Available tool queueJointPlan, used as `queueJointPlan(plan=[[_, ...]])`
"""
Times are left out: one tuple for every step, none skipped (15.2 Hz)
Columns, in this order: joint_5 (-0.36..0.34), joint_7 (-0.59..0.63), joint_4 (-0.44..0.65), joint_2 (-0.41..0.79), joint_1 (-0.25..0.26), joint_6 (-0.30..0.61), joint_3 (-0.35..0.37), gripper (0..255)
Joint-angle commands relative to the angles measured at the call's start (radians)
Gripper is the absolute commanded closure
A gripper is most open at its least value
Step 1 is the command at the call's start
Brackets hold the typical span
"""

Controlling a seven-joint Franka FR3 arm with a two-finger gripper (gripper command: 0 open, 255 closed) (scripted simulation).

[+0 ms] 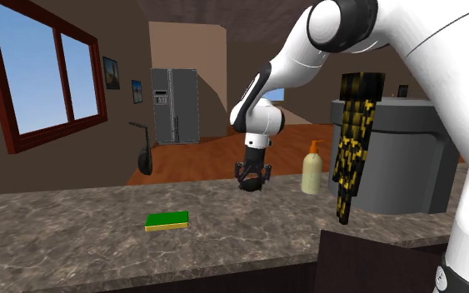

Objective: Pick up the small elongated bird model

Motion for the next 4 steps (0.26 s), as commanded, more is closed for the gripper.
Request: queueJointPlan(plan=[[-0.008,0.007,-0.001,-0.018,0.004,-0.016,-0.005,255],[-0.012,0.011,-0.002,-0.028,0.005,-0.025,-0.008,255],[-0.012,0.012,-0.002,-0.029,0.006,-0.026,-0.008,255],[-0.012,0.012,-0.002,-0.029,0.006,-0.026,-0.008,255]])
